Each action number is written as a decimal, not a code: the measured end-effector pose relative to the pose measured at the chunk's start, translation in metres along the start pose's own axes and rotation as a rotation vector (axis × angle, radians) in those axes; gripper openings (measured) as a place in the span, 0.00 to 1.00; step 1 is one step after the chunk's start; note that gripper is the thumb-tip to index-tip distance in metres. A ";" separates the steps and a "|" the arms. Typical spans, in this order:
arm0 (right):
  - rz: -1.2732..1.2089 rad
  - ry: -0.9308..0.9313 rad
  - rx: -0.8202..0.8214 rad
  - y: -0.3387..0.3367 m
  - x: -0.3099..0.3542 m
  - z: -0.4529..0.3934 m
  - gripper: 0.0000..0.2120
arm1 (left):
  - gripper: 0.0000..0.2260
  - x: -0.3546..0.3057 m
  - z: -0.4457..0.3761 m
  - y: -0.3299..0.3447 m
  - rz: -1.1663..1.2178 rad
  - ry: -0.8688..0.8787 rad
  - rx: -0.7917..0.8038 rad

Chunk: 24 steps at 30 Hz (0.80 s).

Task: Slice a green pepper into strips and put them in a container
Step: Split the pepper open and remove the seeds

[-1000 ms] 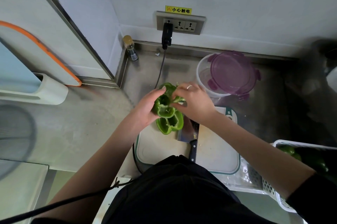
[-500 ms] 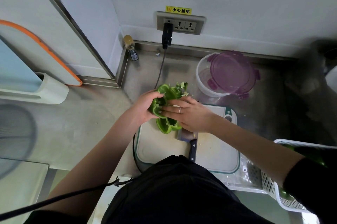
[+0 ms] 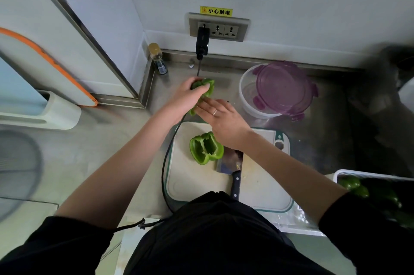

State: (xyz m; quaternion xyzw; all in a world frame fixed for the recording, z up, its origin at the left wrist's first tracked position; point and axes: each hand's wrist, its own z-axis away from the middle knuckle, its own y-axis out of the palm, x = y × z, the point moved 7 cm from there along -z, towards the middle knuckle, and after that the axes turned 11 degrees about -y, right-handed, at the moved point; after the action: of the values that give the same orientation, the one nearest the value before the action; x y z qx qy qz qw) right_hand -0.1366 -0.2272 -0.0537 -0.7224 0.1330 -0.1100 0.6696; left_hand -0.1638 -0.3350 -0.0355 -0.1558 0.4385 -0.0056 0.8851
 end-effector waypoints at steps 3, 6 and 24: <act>0.160 0.001 0.214 0.014 0.000 0.004 0.32 | 0.16 0.000 0.000 0.002 -0.041 0.003 0.002; 0.245 0.063 -0.003 -0.004 -0.002 0.008 0.20 | 0.17 0.000 -0.002 0.008 -0.051 -0.004 0.007; 0.132 0.115 0.061 0.001 -0.024 0.013 0.30 | 0.17 -0.004 -0.018 0.030 -0.110 -0.030 0.111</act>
State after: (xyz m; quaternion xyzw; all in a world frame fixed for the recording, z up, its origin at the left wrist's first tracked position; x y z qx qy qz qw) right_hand -0.1545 -0.2067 -0.0557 -0.6838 0.2151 -0.1109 0.6883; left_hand -0.1842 -0.3106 -0.0506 -0.1304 0.4153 -0.0760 0.8971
